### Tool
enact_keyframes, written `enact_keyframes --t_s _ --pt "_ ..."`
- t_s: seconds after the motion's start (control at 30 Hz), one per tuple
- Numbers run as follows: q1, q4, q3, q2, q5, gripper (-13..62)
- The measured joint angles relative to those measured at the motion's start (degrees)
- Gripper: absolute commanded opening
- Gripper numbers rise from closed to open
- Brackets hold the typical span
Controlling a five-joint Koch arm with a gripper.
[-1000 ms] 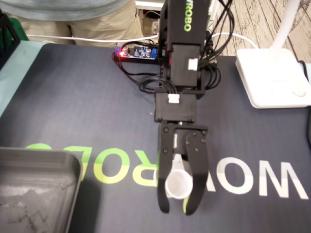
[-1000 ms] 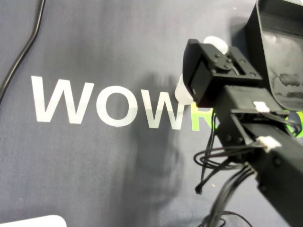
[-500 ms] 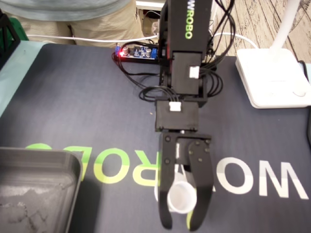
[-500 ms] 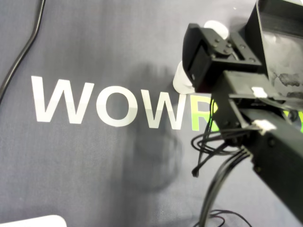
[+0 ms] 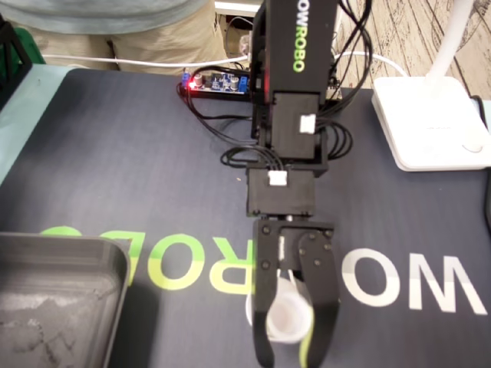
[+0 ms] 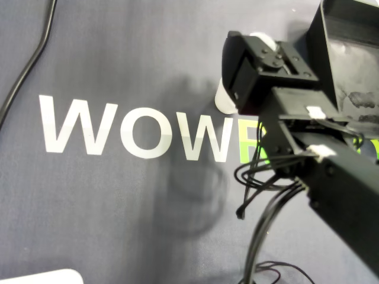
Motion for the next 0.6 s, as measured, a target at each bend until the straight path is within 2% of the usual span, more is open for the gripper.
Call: enact_keyframes --t_s 0.2,0.6 --pt "0.09 -0.44 0.44 1.49 -0.44 29.0" --pt "1.14 -0.79 5.71 11.69 -0.44 30.7"
